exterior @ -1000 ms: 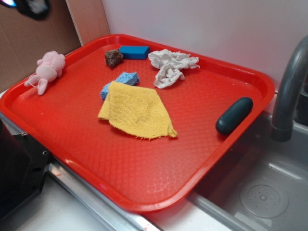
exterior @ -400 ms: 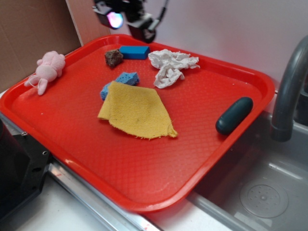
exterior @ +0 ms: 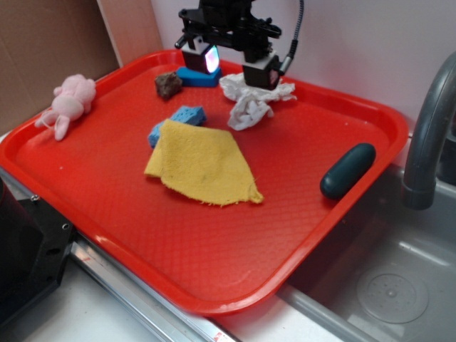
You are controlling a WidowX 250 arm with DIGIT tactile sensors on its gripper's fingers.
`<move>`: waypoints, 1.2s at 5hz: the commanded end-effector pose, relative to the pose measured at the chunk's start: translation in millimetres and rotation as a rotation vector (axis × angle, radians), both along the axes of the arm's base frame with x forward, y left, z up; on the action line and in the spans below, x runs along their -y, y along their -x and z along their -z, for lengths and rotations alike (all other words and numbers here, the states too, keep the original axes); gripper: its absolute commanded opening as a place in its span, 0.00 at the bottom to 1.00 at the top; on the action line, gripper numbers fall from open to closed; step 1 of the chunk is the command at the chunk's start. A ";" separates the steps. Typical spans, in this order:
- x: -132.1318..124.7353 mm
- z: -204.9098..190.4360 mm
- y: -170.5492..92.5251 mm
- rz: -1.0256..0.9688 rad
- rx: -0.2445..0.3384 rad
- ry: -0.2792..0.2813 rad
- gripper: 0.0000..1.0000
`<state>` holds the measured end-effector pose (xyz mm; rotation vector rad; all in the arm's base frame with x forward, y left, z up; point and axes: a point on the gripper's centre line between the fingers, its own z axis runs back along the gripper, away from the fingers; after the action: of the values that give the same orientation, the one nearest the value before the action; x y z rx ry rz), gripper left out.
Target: Grab the white paper.
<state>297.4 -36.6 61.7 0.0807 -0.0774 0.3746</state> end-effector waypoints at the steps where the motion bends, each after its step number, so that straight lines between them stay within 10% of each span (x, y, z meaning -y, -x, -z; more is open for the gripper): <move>1: -9.4 14.1 -23.8 0.028 0.040 0.081 1.00; 2: -6.4 30.5 -29.9 0.063 0.016 0.085 1.00; 3: -6.4 40.6 -50.9 0.044 -0.006 0.055 0.00; 6: -43.3 -10.7 -9.9 0.066 0.017 0.053 0.00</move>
<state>295.9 4.0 55.9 0.0348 -0.0171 0.3114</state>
